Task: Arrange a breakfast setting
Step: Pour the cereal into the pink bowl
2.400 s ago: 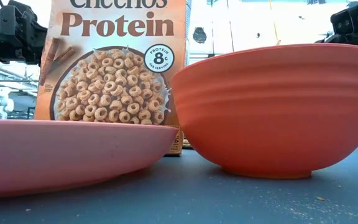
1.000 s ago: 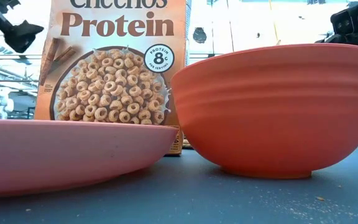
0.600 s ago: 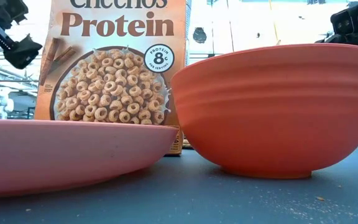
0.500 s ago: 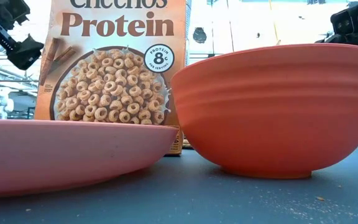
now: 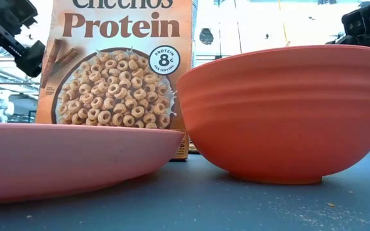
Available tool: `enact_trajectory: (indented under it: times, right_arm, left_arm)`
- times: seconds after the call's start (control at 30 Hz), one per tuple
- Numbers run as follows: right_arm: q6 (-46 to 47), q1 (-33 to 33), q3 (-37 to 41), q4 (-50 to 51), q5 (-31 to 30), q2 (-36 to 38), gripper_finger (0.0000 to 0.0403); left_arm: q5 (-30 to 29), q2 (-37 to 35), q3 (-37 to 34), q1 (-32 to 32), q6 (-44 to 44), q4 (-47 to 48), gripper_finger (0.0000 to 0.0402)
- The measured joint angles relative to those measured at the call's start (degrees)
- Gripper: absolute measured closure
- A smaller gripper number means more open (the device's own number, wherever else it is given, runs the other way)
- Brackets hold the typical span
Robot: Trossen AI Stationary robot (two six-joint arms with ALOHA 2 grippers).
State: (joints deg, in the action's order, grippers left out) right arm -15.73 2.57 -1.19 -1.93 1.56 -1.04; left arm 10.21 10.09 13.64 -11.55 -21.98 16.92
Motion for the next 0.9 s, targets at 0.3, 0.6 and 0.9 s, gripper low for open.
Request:
enact_trajectory:
  times: [0.3, 0.6, 0.9]
  right_arm:
    - [0.01, 0.01, 0.02, 0.0, 0.0, 0.0, 0.0403]
    - [0.0, 0.02, 0.02, 0.0, 0.0, 0.0, 0.0403]
    - [0.0, 0.01, 0.01, 0.0, 0.0, 0.0, 0.0403]
  left_arm:
    - [-4.32, 11.72, -0.02, -1.44, 2.62, -6.25, 0.002]
    - [-5.62, 22.79, -0.02, -1.71, 4.05, -15.0, 0.002]
    - [-5.83, 30.34, -0.02, -1.71, 6.48, -23.3, 0.002]
